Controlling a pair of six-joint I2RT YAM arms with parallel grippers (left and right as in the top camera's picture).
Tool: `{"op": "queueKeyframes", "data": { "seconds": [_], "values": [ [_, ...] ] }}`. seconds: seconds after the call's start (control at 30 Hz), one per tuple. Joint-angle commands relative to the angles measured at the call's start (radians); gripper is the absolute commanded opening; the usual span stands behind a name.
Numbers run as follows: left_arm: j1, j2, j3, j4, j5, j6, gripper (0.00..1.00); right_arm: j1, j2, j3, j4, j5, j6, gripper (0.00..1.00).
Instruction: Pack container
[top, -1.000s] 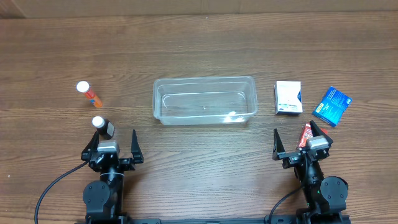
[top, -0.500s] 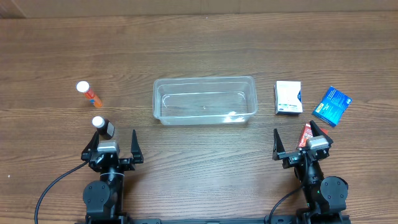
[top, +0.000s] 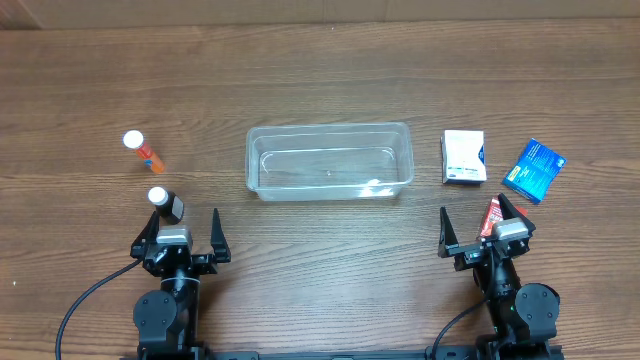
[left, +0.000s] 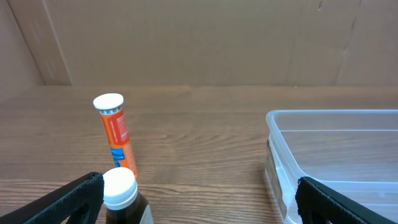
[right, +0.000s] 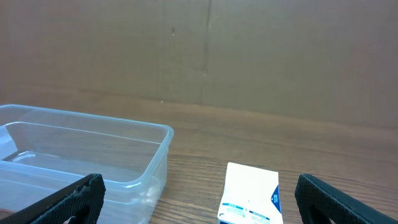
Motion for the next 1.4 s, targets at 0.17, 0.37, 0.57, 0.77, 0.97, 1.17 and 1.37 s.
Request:
{"op": "queueKeyframes", "data": {
  "seconds": [0.17,0.37,0.57,0.77,0.97,1.17,1.37],
  "values": [
    [0.006,-0.004,-0.003,0.002,0.039,-0.137,1.00,-0.008,0.009,-0.010,0.007,-0.011,0.255,1.00],
    [0.005,0.060,0.072,-0.035,0.042,-0.138,1.00,-0.008,0.063,0.056,-0.034,-0.011,0.323,1.00],
    [0.005,0.246,0.304,-0.151,0.038,-0.137,1.00,-0.008,0.206,0.240,-0.134,-0.010,0.323,1.00],
    [0.005,0.542,0.658,-0.430,0.040,-0.136,1.00,-0.008,0.462,0.531,-0.375,-0.006,0.322,1.00],
    [0.006,0.797,1.007,-0.855,0.038,-0.108,1.00,-0.008,0.702,0.810,-0.657,0.016,0.321,1.00],
    [0.006,1.008,1.273,-1.235,0.034,-0.066,1.00,-0.008,0.879,1.025,-0.892,0.017,0.295,1.00],
    [0.037,1.102,1.310,-1.284,-0.010,-0.104,1.00,-0.016,0.987,1.044,-0.919,0.106,0.335,1.00]
  ]
}}
